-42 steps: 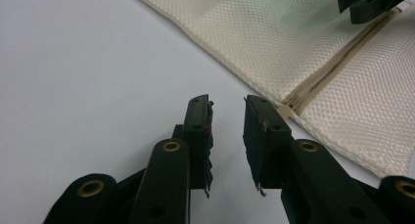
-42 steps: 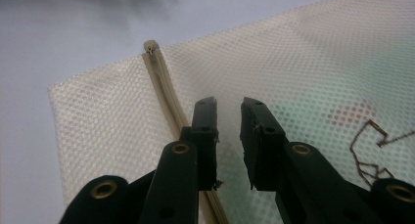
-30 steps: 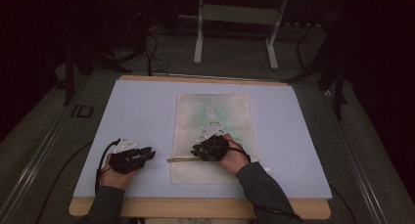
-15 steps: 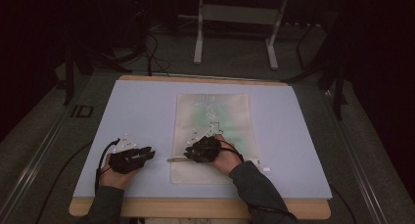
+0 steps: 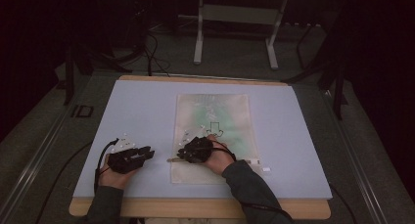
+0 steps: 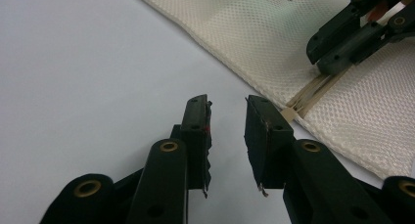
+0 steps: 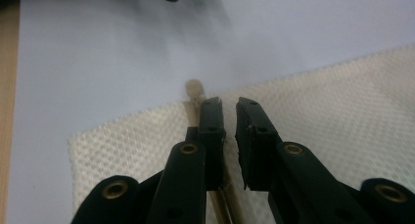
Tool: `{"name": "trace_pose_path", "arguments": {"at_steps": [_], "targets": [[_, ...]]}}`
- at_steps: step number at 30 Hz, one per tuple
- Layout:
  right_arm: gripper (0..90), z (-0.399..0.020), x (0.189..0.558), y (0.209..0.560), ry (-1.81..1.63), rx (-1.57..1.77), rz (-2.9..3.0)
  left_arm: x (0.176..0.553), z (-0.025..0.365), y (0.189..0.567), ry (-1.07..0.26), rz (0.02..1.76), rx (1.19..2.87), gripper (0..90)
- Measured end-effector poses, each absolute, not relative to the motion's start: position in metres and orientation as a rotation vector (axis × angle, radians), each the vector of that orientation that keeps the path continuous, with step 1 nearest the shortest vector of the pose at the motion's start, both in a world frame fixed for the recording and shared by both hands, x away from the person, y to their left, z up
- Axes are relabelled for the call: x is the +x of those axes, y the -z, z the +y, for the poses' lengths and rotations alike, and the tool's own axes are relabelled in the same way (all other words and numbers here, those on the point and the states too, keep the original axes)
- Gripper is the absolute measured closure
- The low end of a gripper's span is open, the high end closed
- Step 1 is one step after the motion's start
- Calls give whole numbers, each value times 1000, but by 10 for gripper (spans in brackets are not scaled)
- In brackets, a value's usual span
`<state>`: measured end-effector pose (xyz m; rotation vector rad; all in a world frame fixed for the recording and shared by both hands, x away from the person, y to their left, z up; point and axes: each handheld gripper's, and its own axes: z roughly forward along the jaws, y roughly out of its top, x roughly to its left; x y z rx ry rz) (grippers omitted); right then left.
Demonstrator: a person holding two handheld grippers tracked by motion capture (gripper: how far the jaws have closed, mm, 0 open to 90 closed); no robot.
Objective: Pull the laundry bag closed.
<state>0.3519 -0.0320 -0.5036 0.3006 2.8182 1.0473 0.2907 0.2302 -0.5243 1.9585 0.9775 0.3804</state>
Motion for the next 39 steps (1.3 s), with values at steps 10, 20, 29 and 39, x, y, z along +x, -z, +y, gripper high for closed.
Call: {"name": "trace_pose_path", "arguments": {"at_steps": [10, 20, 29, 39], "targets": [[801, -14, 351, 506, -1057, 269, 2841, 290, 232, 524, -382, 980, 1953, 697], [782, 5, 350, 510, -1039, 233, 2874, 290, 233, 523, -386, 979, 1954, 696], [773, 16, 350, 518, -980, 212, 2896, 290, 234, 523, -388, 978, 1953, 696], [802, 18, 351, 522, -951, 224, 2908, 290, 233, 523, -385, 976, 1957, 696]]}}
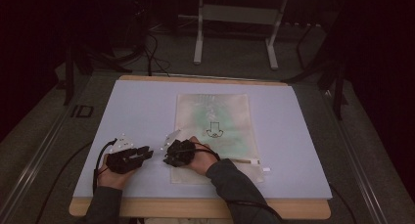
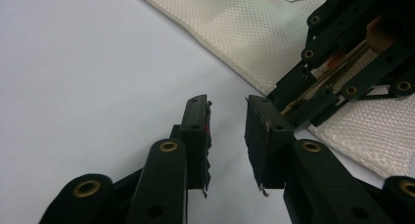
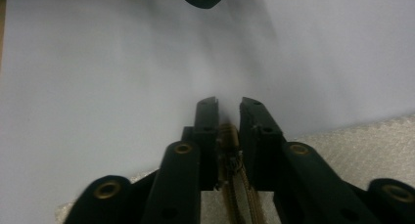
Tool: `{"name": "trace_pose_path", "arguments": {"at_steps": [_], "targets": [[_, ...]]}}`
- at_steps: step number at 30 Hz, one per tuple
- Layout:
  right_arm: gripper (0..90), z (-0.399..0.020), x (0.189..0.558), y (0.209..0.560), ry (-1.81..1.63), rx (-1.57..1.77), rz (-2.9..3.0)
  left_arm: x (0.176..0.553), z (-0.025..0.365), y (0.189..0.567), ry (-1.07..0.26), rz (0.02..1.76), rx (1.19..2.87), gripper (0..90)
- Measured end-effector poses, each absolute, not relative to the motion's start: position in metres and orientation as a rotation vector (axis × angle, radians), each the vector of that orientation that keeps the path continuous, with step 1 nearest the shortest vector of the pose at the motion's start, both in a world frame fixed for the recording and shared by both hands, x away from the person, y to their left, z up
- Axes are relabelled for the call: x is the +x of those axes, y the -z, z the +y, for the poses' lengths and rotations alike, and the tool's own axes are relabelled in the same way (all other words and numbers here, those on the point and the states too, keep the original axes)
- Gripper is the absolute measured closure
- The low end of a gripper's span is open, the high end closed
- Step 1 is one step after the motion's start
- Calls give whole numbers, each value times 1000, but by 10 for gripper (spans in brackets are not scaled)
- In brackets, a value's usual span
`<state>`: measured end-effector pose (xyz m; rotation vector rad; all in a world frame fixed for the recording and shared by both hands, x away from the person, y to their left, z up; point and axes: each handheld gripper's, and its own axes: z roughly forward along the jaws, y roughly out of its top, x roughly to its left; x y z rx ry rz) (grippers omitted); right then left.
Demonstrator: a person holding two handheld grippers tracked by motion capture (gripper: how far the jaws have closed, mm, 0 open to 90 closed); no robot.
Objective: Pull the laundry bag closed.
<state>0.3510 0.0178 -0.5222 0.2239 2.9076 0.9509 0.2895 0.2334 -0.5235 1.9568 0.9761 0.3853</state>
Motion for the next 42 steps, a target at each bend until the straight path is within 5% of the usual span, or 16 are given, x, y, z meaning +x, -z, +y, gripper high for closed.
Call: {"name": "trace_pose_path", "arguments": {"at_steps": [42], "targets": [[793, -19, 351, 512, -1072, 260, 2870, 289, 227, 524, -355, 935, 1976, 690]]}}
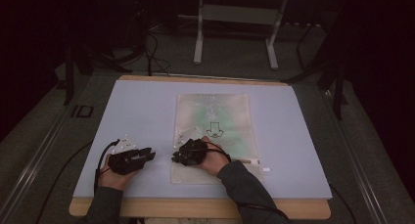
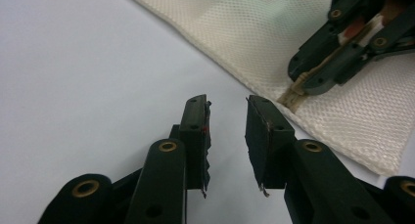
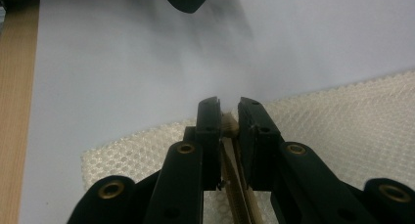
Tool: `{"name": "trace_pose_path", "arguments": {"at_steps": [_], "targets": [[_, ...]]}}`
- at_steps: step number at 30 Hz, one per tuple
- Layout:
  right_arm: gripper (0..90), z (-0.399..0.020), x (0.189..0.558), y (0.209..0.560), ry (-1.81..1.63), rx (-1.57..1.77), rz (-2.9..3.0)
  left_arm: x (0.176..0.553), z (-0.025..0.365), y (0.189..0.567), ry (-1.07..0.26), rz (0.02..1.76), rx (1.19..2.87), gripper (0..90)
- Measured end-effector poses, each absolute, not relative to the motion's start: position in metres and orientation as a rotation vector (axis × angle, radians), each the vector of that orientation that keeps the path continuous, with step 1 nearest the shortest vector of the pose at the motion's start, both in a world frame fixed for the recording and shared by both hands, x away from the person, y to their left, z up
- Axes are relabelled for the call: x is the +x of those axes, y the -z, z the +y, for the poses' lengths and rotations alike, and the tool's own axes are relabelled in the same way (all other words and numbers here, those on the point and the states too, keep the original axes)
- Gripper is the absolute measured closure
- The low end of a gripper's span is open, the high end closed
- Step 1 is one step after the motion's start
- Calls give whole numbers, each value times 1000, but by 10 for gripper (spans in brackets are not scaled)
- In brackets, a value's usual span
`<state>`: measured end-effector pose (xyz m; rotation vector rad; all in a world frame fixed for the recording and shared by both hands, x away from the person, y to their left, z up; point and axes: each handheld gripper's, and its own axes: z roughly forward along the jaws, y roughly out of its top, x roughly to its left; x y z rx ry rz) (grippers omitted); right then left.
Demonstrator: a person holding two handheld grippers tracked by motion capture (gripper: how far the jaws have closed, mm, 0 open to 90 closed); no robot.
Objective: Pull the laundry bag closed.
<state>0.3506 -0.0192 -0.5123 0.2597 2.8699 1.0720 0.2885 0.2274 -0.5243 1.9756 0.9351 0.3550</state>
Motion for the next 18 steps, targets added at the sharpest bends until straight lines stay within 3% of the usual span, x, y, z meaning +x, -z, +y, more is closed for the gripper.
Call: {"name": "trace_pose_path", "arguments": {"at_steps": [7, 18], "targets": [[768, -18, 353, 517, -1052, 269, 2893, 288, 226, 524, -341, 915, 1979, 689], [806, -18, 356, 515, -1020, 245, 2935, 283, 217, 521, -271, 761, 1984, 731]]}}
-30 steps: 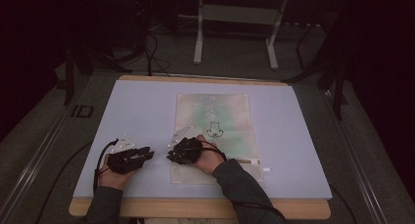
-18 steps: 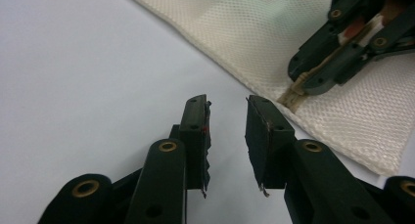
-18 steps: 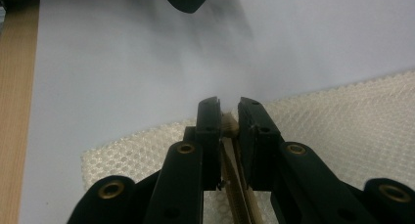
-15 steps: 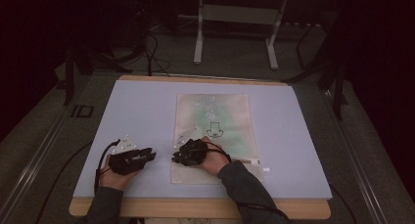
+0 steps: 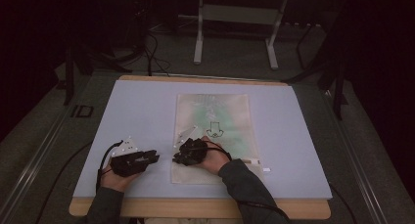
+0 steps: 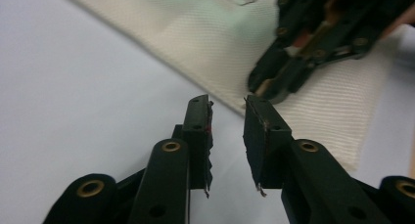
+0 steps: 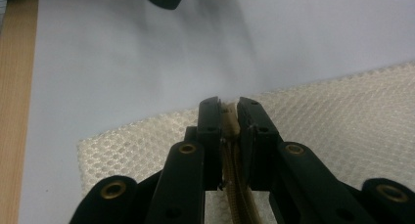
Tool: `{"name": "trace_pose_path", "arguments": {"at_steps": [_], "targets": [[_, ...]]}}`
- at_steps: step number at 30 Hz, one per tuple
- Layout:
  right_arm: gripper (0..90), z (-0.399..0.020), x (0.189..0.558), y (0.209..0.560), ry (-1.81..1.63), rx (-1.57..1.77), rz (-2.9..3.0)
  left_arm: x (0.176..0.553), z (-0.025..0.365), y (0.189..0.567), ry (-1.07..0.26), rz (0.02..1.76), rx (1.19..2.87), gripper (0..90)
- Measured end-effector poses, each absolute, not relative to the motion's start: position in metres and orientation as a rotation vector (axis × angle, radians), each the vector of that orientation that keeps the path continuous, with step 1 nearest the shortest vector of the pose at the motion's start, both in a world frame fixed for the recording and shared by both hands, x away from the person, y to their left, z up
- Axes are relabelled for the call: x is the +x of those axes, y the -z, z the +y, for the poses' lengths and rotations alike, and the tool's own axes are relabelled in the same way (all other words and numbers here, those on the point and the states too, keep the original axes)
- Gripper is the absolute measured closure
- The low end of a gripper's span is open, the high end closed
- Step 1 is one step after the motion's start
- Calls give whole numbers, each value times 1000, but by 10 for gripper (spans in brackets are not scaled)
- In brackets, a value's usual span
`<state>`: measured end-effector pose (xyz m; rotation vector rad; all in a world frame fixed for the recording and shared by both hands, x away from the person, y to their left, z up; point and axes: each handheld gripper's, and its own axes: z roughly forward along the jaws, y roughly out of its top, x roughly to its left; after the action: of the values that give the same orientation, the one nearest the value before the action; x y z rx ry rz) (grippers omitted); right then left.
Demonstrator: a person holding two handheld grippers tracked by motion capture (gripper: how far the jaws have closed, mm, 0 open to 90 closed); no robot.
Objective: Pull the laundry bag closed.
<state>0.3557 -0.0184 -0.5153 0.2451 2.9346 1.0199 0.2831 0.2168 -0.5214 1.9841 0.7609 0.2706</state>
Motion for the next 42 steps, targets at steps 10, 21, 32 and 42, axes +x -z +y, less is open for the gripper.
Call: {"name": "trace_pose_path", "arguments": {"at_steps": [10, 21, 32, 42], "targets": [[813, -19, 358, 517, -1027, 248, 2955, 283, 189, 526, -204, 579, 2067, 886], [814, -18, 358, 516, -1025, 257, 2961, 284, 164, 534, -310, 491, 2214, 891], [814, -18, 358, 517, -1024, 247, 2961, 282, 153, 539, -385, 452, 2297, 895], [817, -26, 356, 517, -1010, 238, 2958, 283, 153, 539, -373, 490, 2296, 899]]}}
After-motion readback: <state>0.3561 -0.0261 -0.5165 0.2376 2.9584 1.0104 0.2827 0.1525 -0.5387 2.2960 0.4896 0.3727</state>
